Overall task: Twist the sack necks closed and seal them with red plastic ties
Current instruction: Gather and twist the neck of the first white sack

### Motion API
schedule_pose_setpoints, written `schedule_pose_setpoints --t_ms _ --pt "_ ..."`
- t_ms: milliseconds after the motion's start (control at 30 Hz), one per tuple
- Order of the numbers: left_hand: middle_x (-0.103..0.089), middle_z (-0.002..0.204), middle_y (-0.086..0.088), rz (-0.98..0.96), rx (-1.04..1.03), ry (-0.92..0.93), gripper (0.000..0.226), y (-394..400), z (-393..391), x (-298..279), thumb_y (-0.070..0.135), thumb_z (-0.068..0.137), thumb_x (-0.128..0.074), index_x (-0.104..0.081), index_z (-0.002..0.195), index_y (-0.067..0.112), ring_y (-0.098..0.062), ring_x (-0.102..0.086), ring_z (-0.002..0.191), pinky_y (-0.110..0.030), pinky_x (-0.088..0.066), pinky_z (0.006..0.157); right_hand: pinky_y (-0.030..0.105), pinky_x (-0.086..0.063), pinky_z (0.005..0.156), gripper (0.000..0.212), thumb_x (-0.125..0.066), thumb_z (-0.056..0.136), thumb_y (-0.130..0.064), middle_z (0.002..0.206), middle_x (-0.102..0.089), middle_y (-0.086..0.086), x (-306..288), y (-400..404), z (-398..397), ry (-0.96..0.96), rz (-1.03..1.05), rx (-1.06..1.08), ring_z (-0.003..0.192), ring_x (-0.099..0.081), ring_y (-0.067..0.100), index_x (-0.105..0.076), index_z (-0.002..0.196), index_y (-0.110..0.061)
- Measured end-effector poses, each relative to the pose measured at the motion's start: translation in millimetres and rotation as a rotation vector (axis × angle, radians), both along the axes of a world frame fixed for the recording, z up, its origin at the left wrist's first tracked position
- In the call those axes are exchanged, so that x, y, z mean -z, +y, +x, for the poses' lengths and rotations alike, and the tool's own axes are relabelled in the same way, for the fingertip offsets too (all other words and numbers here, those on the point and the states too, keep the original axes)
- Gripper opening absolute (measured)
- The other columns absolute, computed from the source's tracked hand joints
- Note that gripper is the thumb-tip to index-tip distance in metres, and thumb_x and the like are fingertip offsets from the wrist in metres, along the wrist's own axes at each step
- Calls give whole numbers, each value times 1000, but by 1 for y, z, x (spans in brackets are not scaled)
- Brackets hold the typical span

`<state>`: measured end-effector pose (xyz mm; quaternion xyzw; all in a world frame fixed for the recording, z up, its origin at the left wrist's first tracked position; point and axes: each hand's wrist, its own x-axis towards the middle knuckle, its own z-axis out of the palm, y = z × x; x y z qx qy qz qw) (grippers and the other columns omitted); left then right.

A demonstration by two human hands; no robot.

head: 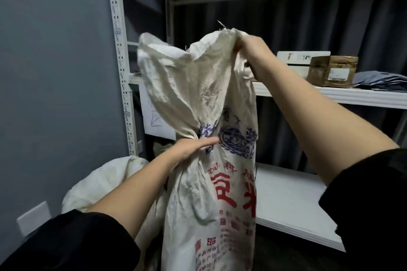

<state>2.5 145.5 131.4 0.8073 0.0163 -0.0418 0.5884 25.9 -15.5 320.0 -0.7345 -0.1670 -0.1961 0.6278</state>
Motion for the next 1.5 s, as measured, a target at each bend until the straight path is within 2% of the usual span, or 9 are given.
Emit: schedule_pose_setpoints --t_ms 200,333,433,500,600,733,1067,1267,1500 --pt "-67 108 -4 -255 -123 -12 66 -13 9 7 49 69 -77 -65 117 5 -17 -61 96 -26 -45 82 25 -42 58 6 -59 78 -18 74 -50 3 -2 14 1 166 93 -117 66 -50 17 -64 82 -16" --pt "-72 70 -3 -464 -204 -6 33 -7 11 7 18 87 -66 -63 112 -3 -13 -66 57 -16 -50 48 30 -49 77 37 -54 84 -49 89 -65 4 31 -12 5 199 198 -465 81 -62 19 -68 95 -16" --pt "-69 103 -13 -473 -307 -36 39 -5 16 6 20 88 -64 -60 117 -5 -21 -64 78 -22 -49 61 28 -47 69 47 -38 91 -57 62 -64 -3 69 -25 16 199 408 -368 62 -62 13 -67 74 -24" --pt "-68 110 -16 -482 -343 -49 44 -2 22 9 22 85 -67 -60 119 -5 -24 -66 90 -29 -52 77 30 -46 75 55 -26 93 -63 74 -71 -3 101 -36 27 228 403 -297 75 -66 14 -64 100 -24" --pt "-69 110 -16 -492 -350 -74 46 1 29 13 23 83 -68 -60 121 -4 -26 -67 95 -36 -53 89 33 -47 86 63 -31 88 -66 109 -69 -1 136 -49 30 373 135 -451 101 -64 17 -47 134 -26" --pt "-65 106 -8 -473 -315 -93 39 1 25 9 19 89 -62 -59 122 -3 -18 -61 83 -23 -45 72 24 -49 75 32 -61 90 -28 99 -69 2 149 -41 31 296 -335 -288 79 -65 3 -59 118 -13" --pt "-72 93 -6 -308 63 -31 22 -4 11 -7 33 83 -66 -71 94 14 -21 -62 91 -33 -45 97 45 -50 90 30 -56 91 -32 101 -71 15 97 31 31 350 96 -114 98 -66 35 -68 102 -7" --pt "-66 112 -24 -239 95 -34 90 -13 21 -2 69 40 -83 -73 103 6 -40 -61 109 -47 -43 104 33 -45 84 31 -46 94 -34 85 -65 10 85 69 22 500 113 -248 79 -61 26 -64 82 -12" --pt "-73 92 -12 -441 -139 -41 28 -18 17 14 31 68 -72 -73 85 8 -28 -69 86 -40 -52 90 40 -41 101 37 -55 88 -46 124 -63 3 94 43 22 330 -15 -377 113 -58 20 -59 116 -21"
